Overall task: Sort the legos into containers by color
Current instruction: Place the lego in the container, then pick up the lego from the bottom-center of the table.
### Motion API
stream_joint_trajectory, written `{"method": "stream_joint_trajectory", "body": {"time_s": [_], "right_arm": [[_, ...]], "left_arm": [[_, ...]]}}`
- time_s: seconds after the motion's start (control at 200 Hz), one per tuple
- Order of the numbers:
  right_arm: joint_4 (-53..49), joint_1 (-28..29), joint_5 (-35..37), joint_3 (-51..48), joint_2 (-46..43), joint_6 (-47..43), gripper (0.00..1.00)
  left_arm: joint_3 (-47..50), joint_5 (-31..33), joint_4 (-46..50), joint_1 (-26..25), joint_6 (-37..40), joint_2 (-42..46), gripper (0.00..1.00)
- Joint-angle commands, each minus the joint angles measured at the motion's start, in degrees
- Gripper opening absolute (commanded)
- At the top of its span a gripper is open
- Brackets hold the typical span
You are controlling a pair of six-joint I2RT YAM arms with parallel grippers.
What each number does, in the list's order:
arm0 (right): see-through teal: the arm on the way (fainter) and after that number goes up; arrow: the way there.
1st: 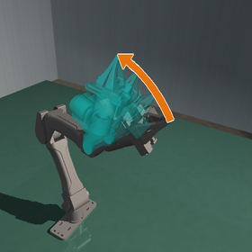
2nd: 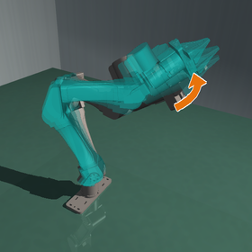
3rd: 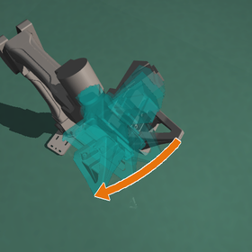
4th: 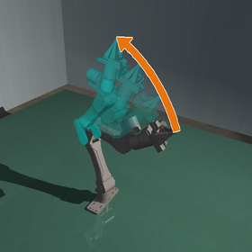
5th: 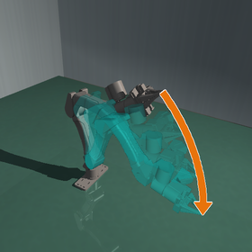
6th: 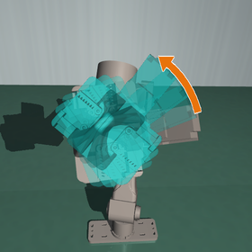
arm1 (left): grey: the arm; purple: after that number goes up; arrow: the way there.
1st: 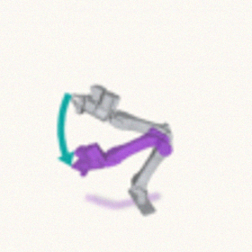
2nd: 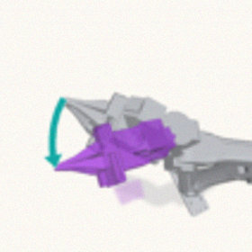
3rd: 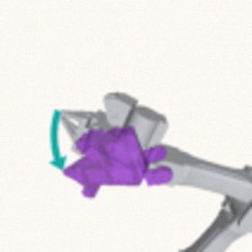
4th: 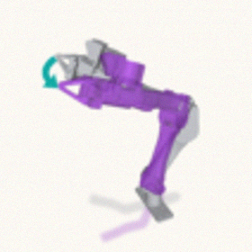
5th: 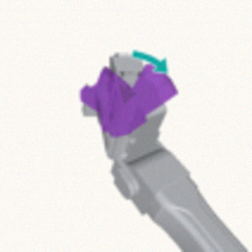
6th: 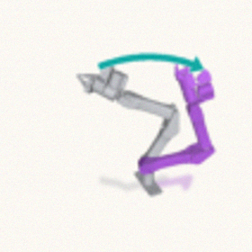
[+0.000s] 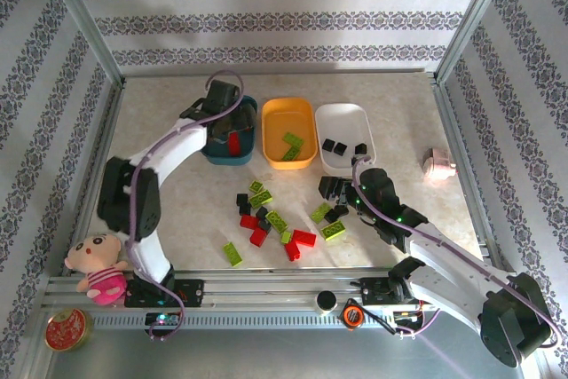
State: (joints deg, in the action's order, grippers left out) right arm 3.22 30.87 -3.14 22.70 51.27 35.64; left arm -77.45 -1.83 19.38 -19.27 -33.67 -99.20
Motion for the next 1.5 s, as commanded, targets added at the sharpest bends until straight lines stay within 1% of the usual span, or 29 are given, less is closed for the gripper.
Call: {"method": "stream_joint_trajectory", "body": {"time_s": [0.0,0.12,0.28,0.335,0.44,0.58,0.71,0.78,0.864,0.954,1.179,1.359,1.494], "right_arm": [[1.2,0.1,-3.3,1.5,1.1,-1.7,0.75],[-0.2,2.9,-5.6,4.6,4.2,-4.0,0.74],[-7.4,10.3,-7.4,12.9,13.1,-9.7,0.72],[-10.6,12.8,-7.3,15.9,17.2,-11.8,0.71],[-17.5,17.2,-6.1,21.8,25.1,-15.6,0.69],[-25.2,22.4,-2.8,28.9,33.2,-19.5,0.69],[-30.4,26.0,1.2,32.8,38.1,-22.1,0.69],[-32.4,27.5,3.3,34.5,40.2,-23.4,0.66],[-34.3,28.7,5.2,36.4,43.1,-24.4,0.62],[-35.4,29.2,6.8,37.6,45.4,-24.7,0.62],[-36.0,29.7,8.9,38.9,48.4,-25.5,0.62],[-34.5,29.7,8.3,39.8,50.4,-25.8,0.62],[-33.6,29.4,8.1,41.4,52.8,-25.9,0.59]], "left_arm": [[8.3,-4.5,-5.0,-1.9,-2.2,10.2,0.79],[21.3,-6.3,-8.0,-3.2,-5.0,21.3,0.82],[35.1,-7.1,-8.2,-3.5,-7.9,34.0,0.86],[38.6,-7.1,-7.8,-3.6,-8.9,37.6,0.87],[43.6,-6.7,-7.0,-3.5,-10.1,44.0,0.92],[45.9,-4.5,-3.7,-3.4,-9.8,50.3,0.97],[46.0,-3.1,-1.0,-3.3,-9.0,53.2,0.99],[46.1,-2.7,-0.3,-3.3,-8.6,53.9,1.0],[46.1,-2.4,0.2,-3.1,-8.3,54.2,1.0],[46.2,-2.3,0.4,-2.8,-8.2,54.5,1.0],[46.9,-2.6,0.8,-1.9,-8.3,55.6,1.0],[46.7,-2.7,1.1,-1.3,-8.2,56.1,1.0],[46.5,-2.7,1.3,-1.1,-8.1,56.2,1.0]]}}
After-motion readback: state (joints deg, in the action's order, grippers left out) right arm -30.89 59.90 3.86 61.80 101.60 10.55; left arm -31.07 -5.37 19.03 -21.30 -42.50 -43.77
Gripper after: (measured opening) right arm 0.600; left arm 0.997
